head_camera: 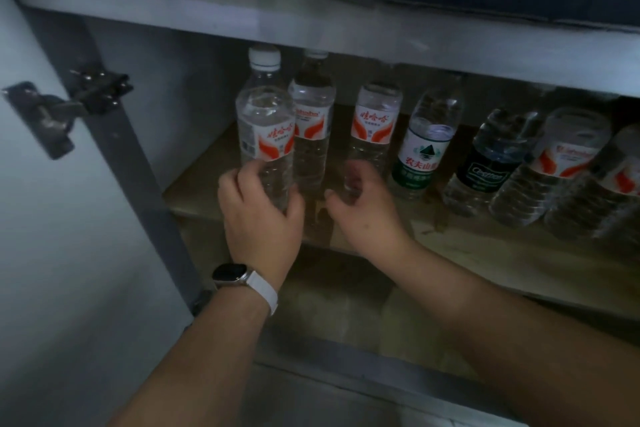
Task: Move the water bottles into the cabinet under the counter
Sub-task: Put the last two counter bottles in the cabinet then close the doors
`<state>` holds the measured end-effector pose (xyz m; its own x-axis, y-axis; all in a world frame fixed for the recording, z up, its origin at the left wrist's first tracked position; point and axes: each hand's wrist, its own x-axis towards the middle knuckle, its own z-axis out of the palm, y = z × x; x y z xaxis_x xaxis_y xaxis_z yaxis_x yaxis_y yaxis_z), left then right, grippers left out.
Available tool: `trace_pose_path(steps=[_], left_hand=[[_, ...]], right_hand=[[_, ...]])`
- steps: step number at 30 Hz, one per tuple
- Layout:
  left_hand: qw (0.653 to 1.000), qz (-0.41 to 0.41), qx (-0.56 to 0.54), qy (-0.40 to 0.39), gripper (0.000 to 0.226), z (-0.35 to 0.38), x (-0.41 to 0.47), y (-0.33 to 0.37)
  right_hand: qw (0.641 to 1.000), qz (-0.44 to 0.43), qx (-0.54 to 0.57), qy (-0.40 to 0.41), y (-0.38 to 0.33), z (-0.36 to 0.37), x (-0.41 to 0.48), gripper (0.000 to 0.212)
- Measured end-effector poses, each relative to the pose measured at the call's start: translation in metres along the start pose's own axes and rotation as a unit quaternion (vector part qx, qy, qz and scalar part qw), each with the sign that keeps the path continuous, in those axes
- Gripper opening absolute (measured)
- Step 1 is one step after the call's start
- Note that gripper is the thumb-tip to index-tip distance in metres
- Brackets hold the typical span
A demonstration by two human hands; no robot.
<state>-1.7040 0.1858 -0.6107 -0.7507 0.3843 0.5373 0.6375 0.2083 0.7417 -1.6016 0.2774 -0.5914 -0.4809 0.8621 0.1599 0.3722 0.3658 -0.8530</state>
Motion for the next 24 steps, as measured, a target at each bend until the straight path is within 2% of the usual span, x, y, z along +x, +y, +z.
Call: trace_pose_path(steps=[2, 6, 8, 11, 14, 17, 22, 24], left_hand=[[0.999, -0.05, -0.012, -0.008, 0.068, -0.002, 0.005, -0.003], [0.995, -0.089, -0.042, -0.023, 0.084, 0.003, 0.015, -0.007], [0.995, -0.086, -0.038, -0.024, 0.082, 0.007, 0.019, -0.009], [0.995, -0.086, -0.037, -0.024, 0.081, 0.012, 0.024, -0.011], [0.995, -0.091, -0.042, -0.021, 0.08, 0.014, 0.028, -0.013], [0.994, -0.097, -0.053, -0.018, 0.071, 0.015, 0.035, -0.015], [0.987, -0.134, -0.079, -0.032, 0.06, 0.017, 0.049, -0.02], [0.982, -0.167, -0.074, -0.052, 0.059, 0.017, 0.06, -0.02]], right_hand=[[1.0, 0.001, 0.012, -0.02, -0.005, 0.008, 0.006, 0.063], [0.998, -0.011, 0.029, -0.052, -0.017, 0.018, 0.021, 0.041], [0.998, -0.017, 0.034, -0.042, -0.019, 0.026, 0.031, 0.038], [0.999, -0.014, 0.042, -0.026, -0.017, 0.036, 0.041, 0.052], [0.999, -0.018, 0.017, -0.02, -0.012, 0.041, 0.052, 0.042], [1.0, -0.018, 0.001, 0.013, -0.01, 0.05, 0.063, 0.046], [0.999, 0.008, 0.017, 0.037, -0.008, 0.06, 0.07, 0.06], [0.999, 0.009, -0.001, 0.04, -0.007, 0.063, 0.072, 0.057]])
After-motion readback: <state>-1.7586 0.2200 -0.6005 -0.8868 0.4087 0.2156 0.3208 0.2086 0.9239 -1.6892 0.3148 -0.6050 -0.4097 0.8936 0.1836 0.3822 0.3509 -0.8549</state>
